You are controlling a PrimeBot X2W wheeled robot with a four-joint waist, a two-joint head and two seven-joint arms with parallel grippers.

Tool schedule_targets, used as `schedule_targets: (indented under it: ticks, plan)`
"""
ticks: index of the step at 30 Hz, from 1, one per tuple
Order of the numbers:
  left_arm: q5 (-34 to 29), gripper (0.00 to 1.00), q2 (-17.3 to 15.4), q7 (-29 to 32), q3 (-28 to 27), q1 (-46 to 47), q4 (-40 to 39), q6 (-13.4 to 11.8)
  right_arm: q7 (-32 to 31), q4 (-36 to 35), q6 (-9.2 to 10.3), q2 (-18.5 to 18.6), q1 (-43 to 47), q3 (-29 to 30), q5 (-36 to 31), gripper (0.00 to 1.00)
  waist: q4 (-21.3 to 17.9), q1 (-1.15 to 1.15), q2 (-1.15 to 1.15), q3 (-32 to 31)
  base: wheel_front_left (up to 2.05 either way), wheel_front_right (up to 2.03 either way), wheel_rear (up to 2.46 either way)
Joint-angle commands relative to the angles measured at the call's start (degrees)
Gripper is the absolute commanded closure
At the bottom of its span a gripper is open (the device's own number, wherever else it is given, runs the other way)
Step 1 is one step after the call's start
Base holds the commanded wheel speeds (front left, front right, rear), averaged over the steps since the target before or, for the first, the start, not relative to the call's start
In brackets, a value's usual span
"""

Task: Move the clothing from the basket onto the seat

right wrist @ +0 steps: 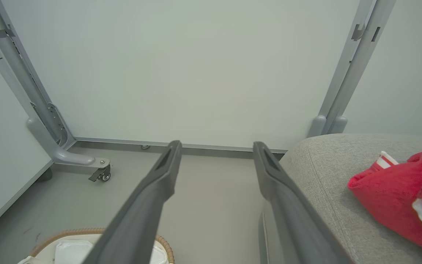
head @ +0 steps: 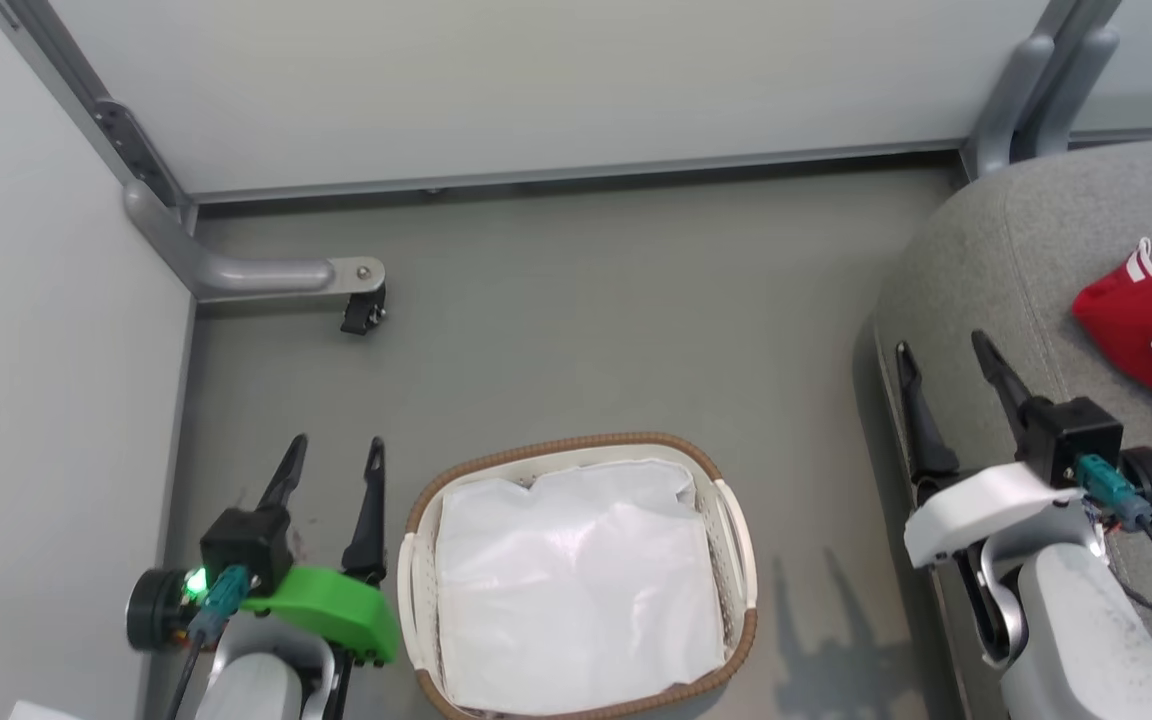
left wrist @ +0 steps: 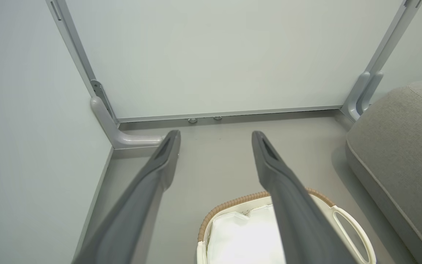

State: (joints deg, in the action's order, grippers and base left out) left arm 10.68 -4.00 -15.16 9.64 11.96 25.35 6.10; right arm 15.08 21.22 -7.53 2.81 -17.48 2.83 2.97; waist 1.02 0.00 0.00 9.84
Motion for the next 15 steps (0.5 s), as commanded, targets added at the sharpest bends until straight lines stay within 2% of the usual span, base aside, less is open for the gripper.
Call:
schedule_targets:
  ticks: [1, 9, 15]
  plan:
    - [-0.5, 0.00, 0.2, 0.0, -1.0, -1.6, 0.0, 0.0, 0.1, 0.3, 0.08, 0.2, 1.6, -0.4, 0.5, 0.00, 1.1, 0.00, 0.00, -2.3, 0.00, 0.00, 0.00]
    - [-1.2, 0.00, 0.7, 0.0, -6.6, -7.4, -1.7, -0.4, 0.1, 0.8, 0.08, 0.2, 6.3, -2.0, 1.8, 0.00, 0.7, 0.00, 0.00, -5.6, 0.00, 0.00, 0.00]
    - [0.0, 0.00, 1.0, 0.0, -9.2, -10.8, -2.6, 0.3, 0.1, 0.9, 0.08, 0.2, 9.0, -2.6, 2.7, 0.00, 0.5, 0.00, 0.00, -7.3, 0.00, 0.00, 0.00]
